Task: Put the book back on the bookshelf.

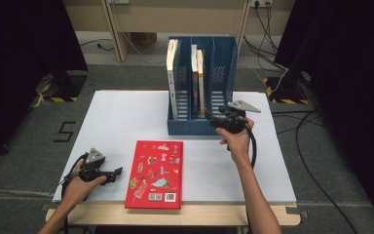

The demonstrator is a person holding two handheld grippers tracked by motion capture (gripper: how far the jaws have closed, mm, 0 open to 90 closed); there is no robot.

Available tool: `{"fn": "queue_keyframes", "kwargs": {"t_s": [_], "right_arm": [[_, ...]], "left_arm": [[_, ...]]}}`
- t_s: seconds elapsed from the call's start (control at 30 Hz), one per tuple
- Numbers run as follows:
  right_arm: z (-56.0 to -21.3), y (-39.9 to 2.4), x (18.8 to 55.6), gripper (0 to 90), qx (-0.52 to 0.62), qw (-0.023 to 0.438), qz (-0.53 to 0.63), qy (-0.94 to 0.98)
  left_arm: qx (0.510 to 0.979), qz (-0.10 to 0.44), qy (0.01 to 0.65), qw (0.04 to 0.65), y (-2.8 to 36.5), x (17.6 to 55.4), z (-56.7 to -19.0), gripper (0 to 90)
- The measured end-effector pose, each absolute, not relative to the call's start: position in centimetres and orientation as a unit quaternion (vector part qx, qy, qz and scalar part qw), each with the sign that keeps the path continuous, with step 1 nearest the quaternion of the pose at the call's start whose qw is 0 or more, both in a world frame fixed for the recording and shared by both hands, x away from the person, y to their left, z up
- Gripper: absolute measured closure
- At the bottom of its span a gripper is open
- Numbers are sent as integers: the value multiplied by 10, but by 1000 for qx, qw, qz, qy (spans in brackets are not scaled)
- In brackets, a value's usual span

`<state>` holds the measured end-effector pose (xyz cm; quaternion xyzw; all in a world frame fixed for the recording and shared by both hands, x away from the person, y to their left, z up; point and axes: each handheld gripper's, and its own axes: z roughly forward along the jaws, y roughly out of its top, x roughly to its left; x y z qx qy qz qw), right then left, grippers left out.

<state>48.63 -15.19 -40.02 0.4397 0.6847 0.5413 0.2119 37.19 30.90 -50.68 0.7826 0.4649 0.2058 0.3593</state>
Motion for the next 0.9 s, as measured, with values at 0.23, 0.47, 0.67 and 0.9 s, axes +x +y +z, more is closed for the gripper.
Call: {"fn": "queue_keyframes", "kwargs": {"t_s": [0.23, 0.47, 0.67, 0.9], "right_arm": [[-406, -159, 479, 331, 445, 209, 536, 686], [-410, -160, 468, 326, 442, 201, 535, 691], [-414, -161, 460, 321, 443, 194, 534, 693], [-417, -162, 452, 306, 443, 193, 534, 694]], "left_arm": [[783, 205, 465, 360, 309, 372, -507, 137], [783, 206, 464, 359, 309, 372, -507, 138], [783, 206, 464, 359, 309, 372, -507, 139], [782, 205, 465, 360, 309, 372, -507, 139]]}}
